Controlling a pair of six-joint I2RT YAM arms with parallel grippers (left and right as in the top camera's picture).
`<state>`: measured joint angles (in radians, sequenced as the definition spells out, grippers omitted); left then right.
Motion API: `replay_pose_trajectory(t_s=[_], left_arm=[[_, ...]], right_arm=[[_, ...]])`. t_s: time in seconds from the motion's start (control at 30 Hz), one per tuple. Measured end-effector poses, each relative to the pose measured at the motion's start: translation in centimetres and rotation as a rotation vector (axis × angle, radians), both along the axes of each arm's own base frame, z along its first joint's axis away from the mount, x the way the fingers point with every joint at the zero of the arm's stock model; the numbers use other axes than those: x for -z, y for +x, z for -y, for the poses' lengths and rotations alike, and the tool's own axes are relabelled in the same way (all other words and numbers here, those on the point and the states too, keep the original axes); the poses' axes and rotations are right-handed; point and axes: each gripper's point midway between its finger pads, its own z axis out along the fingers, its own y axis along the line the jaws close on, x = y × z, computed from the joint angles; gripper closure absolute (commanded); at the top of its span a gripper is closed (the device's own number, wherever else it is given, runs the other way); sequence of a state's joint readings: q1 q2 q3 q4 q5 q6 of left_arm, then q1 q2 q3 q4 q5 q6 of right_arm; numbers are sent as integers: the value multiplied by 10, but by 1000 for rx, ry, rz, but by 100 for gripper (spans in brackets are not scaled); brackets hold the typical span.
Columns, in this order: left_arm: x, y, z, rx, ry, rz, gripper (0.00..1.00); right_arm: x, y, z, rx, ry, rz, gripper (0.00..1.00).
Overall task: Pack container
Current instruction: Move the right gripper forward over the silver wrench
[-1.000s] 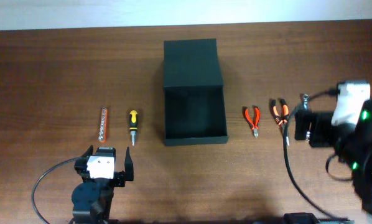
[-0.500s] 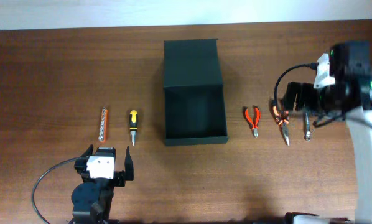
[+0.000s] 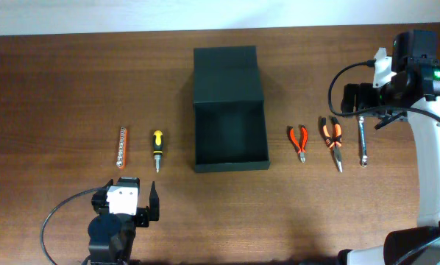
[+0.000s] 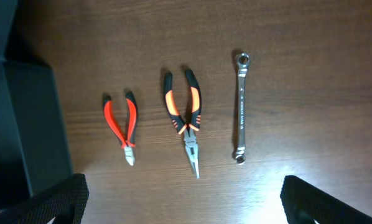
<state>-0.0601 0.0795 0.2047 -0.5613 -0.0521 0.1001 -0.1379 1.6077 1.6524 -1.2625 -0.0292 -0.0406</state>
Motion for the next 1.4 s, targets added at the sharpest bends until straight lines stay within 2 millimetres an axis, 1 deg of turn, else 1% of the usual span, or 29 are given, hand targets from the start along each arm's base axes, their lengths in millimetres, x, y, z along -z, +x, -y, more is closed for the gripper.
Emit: replay_pose_trajectory(t_s=[0.1, 0.17, 0.23, 0.3, 0.37, 0.4, 0.53, 0.6, 0.77, 1.13, 1.3, 1.4], left_arm=[[0, 0, 0, 0, 0, 0, 1], [0, 0, 0, 0, 0, 0, 1], [0, 0, 0, 0, 0, 0, 1], [0, 0, 0, 0, 0, -1, 1], [0, 0, 0, 0, 0, -1, 1], [0, 0, 0, 0, 0, -1, 1], [0, 0, 0, 0, 0, -1, 1], [0, 0, 0, 0, 0, -1, 1], [0, 0, 0, 0, 0, -1, 1], [0, 0, 0, 0, 0, -1, 1], [1, 0, 0, 0, 1, -3, 1], [5, -2, 0, 0, 1, -21, 1]], right_arm=[[1, 2, -10, -79, 3, -1, 1], [9, 5, -16, -114, 17, -23, 1], [27, 10, -18, -133, 26, -71, 1], [55, 15, -18, -135, 42, -150, 1], [72, 17, -17, -137, 50, -199, 1], [89, 18, -17, -138, 58, -245, 1], [109, 18, -17, -157, 64, -301, 1], [110, 21, -17, -162, 62, -296, 1], [109, 33, -16, -170, 51, -246, 1], [110, 35, -13, -178, 33, -241, 1], [109, 41, 2, -87, -35, -225, 2], [108, 44, 10, -34, -70, -212, 1]])
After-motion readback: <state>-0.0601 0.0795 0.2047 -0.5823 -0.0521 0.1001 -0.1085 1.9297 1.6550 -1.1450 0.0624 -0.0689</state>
